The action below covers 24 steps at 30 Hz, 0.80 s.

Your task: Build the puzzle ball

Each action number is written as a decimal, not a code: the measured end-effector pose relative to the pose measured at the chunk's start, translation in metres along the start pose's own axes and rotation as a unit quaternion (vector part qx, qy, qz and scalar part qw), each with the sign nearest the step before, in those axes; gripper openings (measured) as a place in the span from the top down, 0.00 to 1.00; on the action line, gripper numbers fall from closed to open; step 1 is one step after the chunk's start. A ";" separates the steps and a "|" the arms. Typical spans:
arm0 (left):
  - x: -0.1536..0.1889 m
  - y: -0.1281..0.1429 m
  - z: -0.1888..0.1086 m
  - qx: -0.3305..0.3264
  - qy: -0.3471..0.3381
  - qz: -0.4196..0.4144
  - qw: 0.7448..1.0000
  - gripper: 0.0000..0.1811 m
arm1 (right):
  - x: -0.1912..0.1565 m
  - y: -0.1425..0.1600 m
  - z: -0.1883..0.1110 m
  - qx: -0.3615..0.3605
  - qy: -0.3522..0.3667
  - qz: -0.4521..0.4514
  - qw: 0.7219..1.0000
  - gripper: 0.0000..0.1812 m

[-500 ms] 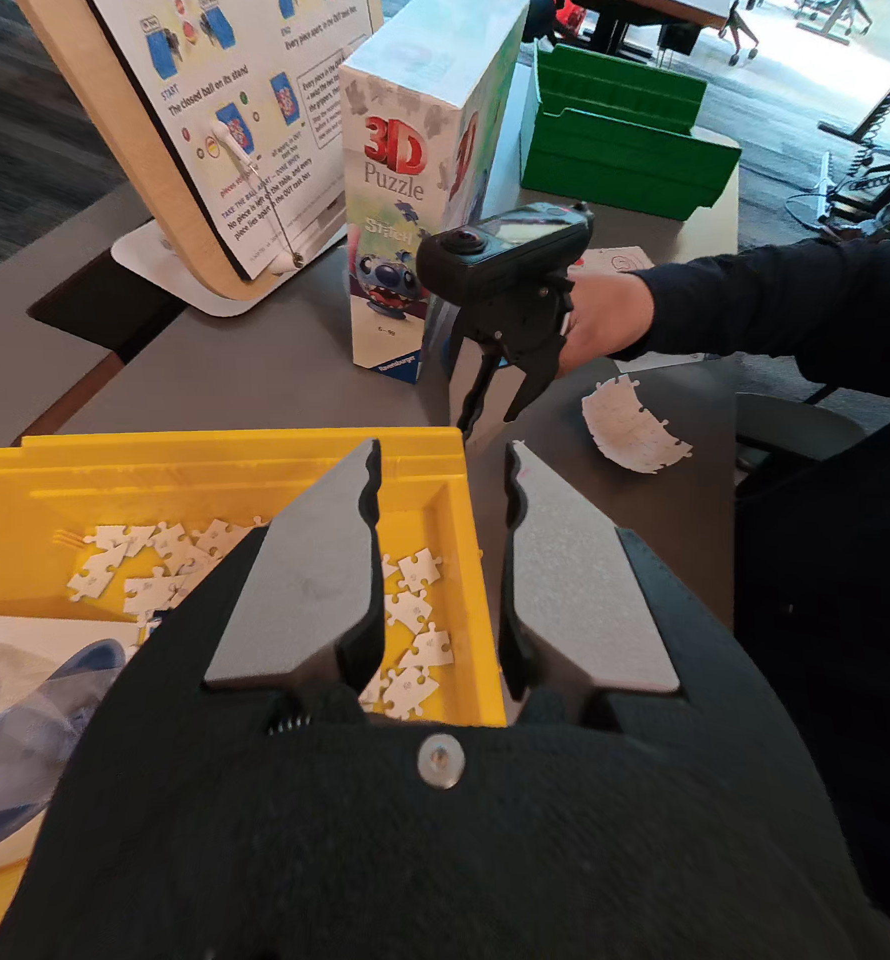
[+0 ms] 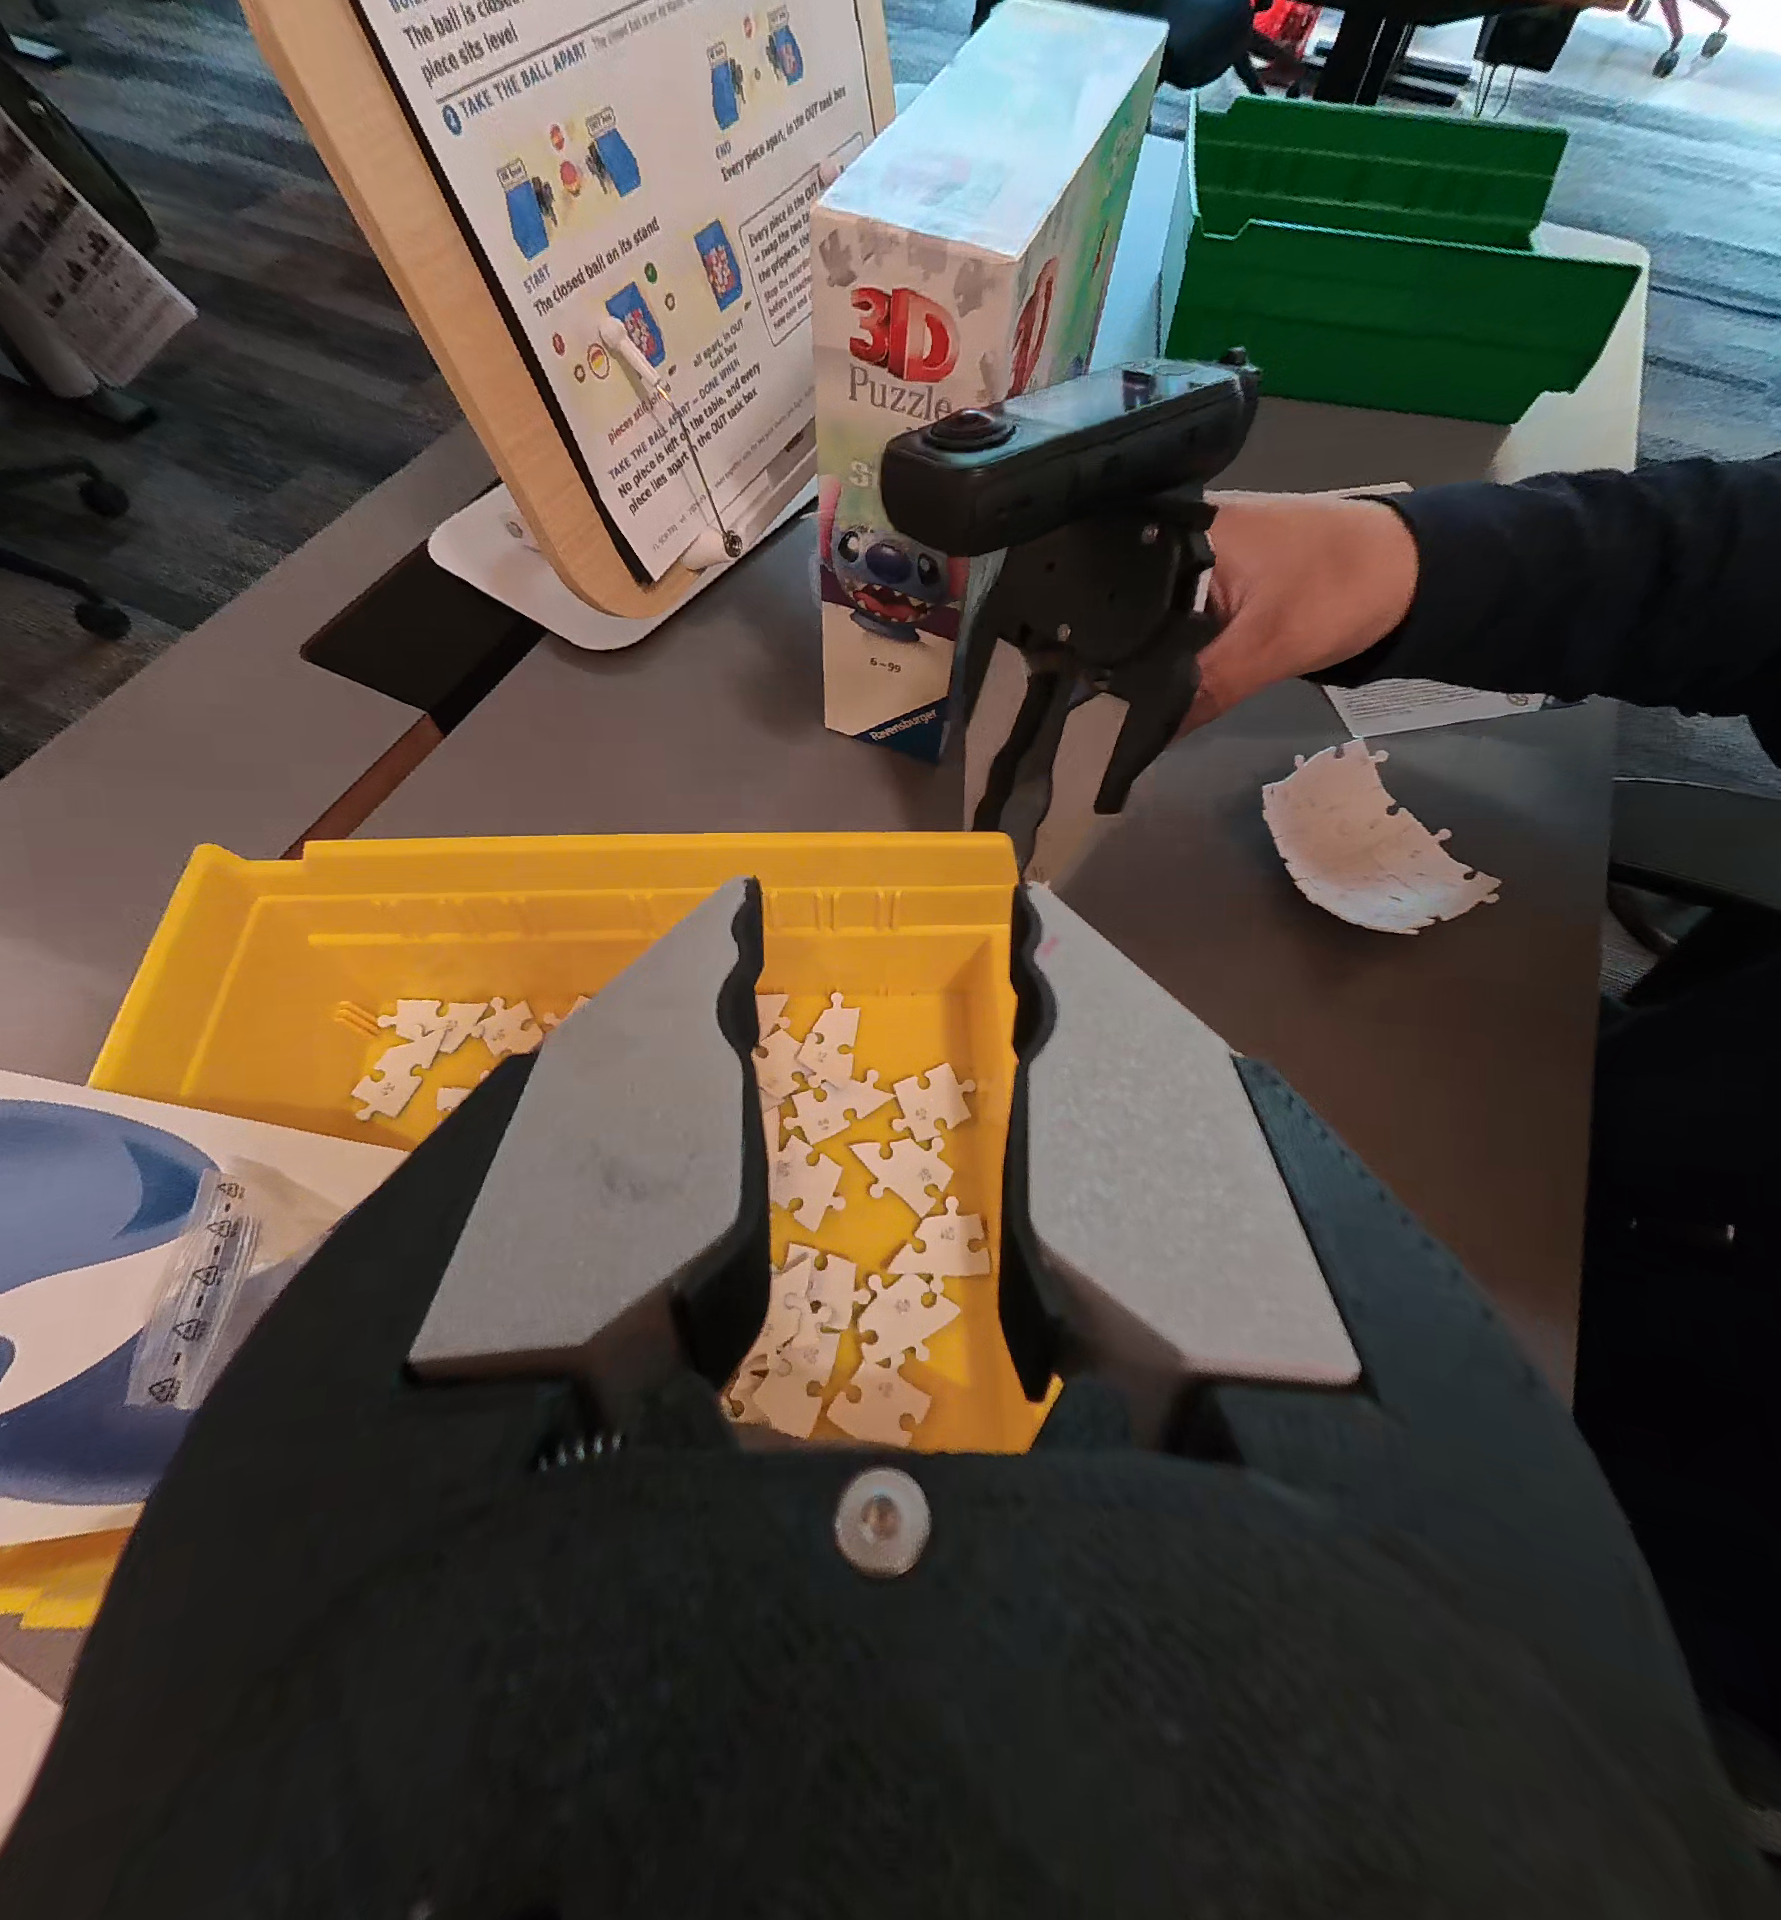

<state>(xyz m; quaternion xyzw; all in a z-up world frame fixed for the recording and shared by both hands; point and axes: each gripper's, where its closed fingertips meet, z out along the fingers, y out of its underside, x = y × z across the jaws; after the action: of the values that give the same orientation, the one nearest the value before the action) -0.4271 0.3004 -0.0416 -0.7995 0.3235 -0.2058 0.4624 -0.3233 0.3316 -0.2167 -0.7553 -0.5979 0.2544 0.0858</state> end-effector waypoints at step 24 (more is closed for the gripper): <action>-0.027 0.006 -0.017 0.001 -0.046 -0.010 0.999 0.75 | -0.030 -0.040 -0.020 0.030 0.059 -0.146 0.987 0.86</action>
<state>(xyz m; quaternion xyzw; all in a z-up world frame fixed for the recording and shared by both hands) -0.4589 0.3066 -0.0395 -0.8108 0.2934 -0.1741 0.4756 -0.3524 0.3178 -0.1743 -0.6706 -0.6878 0.2120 0.1798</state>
